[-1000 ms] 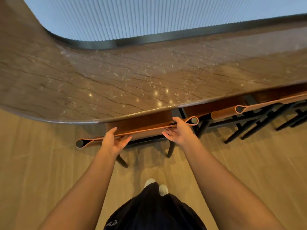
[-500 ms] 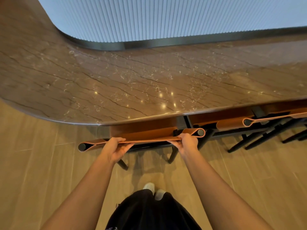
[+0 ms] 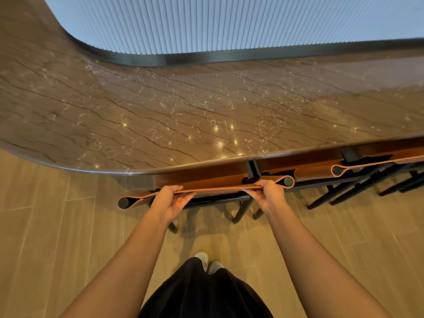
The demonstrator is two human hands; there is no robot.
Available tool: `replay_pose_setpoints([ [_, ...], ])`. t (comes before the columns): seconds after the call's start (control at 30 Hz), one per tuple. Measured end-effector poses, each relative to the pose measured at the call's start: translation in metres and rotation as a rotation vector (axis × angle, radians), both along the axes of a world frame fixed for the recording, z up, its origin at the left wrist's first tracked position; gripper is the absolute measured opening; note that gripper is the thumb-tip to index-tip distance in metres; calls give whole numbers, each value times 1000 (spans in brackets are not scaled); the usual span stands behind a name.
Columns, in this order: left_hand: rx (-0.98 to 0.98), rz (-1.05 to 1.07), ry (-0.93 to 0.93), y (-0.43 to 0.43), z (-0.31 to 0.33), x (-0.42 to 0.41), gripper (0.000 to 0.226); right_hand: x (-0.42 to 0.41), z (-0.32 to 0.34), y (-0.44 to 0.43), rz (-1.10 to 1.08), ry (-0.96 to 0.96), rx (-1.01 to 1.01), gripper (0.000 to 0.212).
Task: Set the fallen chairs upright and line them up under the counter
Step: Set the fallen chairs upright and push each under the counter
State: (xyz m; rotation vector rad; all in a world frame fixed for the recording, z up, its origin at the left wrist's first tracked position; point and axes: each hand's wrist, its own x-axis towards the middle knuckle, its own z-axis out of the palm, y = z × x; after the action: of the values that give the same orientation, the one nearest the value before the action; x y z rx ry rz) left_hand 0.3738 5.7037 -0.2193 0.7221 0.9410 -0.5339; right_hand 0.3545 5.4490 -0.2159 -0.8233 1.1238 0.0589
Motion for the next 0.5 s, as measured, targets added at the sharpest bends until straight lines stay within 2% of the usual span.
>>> replay_pose_setpoints([
  [0.4, -27, 7, -32, -15, 2, -6, 35, -5, 2, -11, 65, -50, 20, 14],
  [0.5, -7, -10, -43, -18, 2, -9, 41, -10, 5, -8, 99, -49, -14, 11],
])
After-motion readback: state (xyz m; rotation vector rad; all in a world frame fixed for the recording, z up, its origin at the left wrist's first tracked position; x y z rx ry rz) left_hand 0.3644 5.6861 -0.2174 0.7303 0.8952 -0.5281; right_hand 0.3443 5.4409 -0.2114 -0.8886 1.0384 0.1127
